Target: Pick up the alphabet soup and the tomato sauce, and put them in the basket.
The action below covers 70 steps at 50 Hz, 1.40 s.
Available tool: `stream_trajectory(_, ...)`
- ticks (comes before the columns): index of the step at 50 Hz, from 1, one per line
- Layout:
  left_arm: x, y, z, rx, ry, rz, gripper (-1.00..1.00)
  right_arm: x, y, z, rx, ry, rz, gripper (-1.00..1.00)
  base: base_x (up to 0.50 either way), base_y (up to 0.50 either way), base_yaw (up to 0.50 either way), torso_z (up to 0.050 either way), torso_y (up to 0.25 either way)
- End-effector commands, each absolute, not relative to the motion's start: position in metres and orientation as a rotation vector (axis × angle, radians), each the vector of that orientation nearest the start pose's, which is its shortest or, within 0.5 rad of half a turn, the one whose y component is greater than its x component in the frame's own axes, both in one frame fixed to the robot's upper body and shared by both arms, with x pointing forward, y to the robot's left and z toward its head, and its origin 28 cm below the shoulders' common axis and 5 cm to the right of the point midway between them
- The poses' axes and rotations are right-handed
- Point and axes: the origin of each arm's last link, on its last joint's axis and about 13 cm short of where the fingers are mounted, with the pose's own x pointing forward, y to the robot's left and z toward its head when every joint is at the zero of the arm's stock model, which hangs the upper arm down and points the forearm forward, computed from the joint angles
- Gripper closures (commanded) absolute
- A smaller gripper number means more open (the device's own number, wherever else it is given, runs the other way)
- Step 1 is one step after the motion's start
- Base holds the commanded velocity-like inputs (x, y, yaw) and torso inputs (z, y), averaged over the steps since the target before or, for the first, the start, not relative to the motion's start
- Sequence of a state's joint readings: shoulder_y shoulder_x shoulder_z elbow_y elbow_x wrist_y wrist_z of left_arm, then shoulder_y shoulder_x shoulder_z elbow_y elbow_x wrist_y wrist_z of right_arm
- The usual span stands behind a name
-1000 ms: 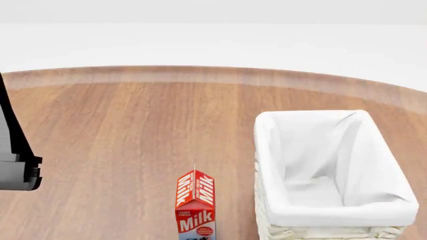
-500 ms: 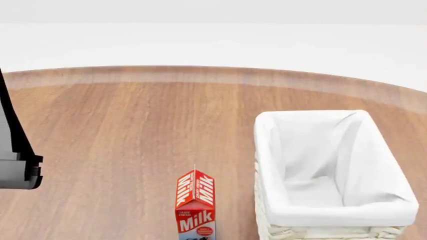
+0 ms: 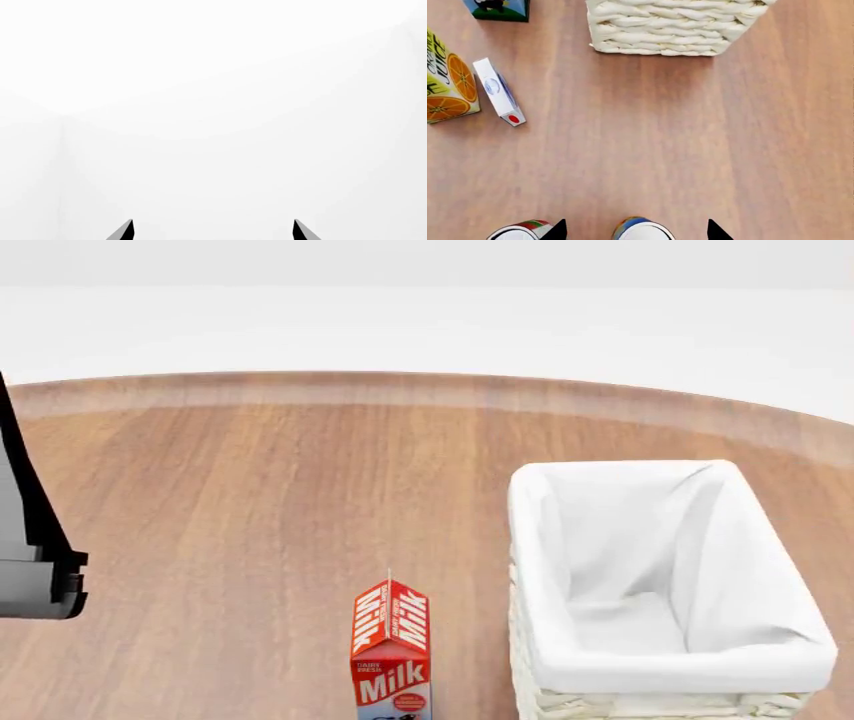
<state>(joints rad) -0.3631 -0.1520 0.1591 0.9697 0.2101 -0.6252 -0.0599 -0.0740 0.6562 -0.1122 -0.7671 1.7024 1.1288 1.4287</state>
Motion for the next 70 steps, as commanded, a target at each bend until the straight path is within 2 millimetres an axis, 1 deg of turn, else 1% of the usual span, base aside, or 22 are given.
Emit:
stream_trajectory(1, 0.194, 0.209, 0.227, 0.256, -0.722, 0.073, -1.00, 0.095, -0.113, 0.120, -0.135, 0.897, -0.097, -1.00, 0.00, 0.00, 0.00, 0.000, 0.000)
stream_trajectory(20, 0.193, 0.209, 0.228, 0.255, -0.726, 0.074, -1.00, 0.090, -0.113, 0.105, -0.128, 0.942, -0.100, -1.00, 0.00, 0.00, 0.00, 0.000, 0.000)
stream_trajectory(27, 0.193, 0.209, 0.229, 0.255, -0.725, 0.075, -1.00, 0.090, -0.114, 0.102, -0.121, 0.946, -0.103, -1.00, 0.00, 0.00, 0.00, 0.000, 0.000)
stream_trajectory(46, 0.193, 0.209, 0.227, 0.253, -0.725, 0.076, -1.00, 0.090, -0.116, 0.088, -0.109, 0.970, -0.122, -1.00, 0.00, 0.00, 0.00, 0.000, 0.000)
stream_trajectory(50, 0.194, 0.209, 0.226, 0.255, -0.723, 0.073, -1.00, 0.092, -0.117, 0.085, -0.104, 0.961, -0.133, -1.00, 0.00, 0.00, 0.00, 0.000, 0.000)
stream_trajectory(63, 0.194, 0.209, 0.226, 0.249, -0.724, 0.073, -1.00, 0.089, -0.118, 0.076, -0.086, 0.978, -0.143, -1.00, 0.00, 0.00, 0.00, 0.000, 0.000)
stream_trajectory(70, 0.194, 0.209, 0.226, 0.250, -0.724, 0.073, -1.00, 0.092, -0.121, 0.073, -0.081, 0.981, -0.162, -1.00, 0.00, 0.00, 0.00, 0.000, 0.000)
